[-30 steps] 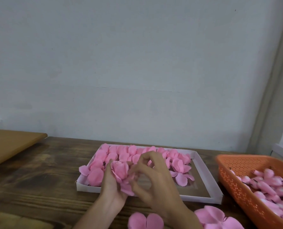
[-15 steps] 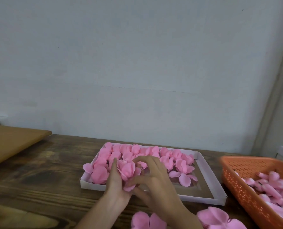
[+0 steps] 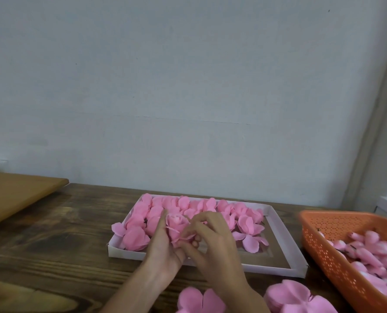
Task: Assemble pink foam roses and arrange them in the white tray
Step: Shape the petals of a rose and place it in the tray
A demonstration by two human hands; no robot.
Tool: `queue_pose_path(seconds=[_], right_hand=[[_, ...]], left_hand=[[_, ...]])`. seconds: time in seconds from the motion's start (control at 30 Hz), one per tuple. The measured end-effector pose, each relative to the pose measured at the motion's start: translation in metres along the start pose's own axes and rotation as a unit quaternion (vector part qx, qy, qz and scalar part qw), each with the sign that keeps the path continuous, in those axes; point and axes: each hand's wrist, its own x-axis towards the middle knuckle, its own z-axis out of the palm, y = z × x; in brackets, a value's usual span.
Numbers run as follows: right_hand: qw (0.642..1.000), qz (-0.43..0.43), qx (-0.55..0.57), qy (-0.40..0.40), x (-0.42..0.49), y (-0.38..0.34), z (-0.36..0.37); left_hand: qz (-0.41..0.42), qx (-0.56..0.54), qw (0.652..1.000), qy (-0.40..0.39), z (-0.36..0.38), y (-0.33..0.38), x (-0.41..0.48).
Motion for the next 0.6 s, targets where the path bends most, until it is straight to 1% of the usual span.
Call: queue_pose_path(seconds=[0.07,0.17,0.27,0.5,0.6], right_hand=[[1.0,-0.012,-0.018,0.003,0.0006,0.0001,-0.0007],[1.0,-0.012,-0.02,0.002,-0.0001,-0.0007,-0.0018],[0.999,-0.012,-0.035,0.006,0.0004,-0.0013,-0.0022],[0.999,-0.017,-0.046,0.012,-0.0006,0.0011,-0.0046],[0.999,-0.019,-0.047,0.001,-0.0001,-0.0047,-0.006]], left_hand=[[0.008,0.008,1.0,0.001,0.0002,-0.0025,-0.0009],[-0.005,-0.011,1.0,-0.012,0.0,-0.0029,0.0007],[-0.01,-0.01,1.0,-0.01,0.0001,-0.0042,-0.0005],[0.002,-0.007,1.0,0.023,-0.0025,-0.008,0.0],[-0.021,-0.014,0.999,0.047,-0.0002,-0.0091,-0.0005]])
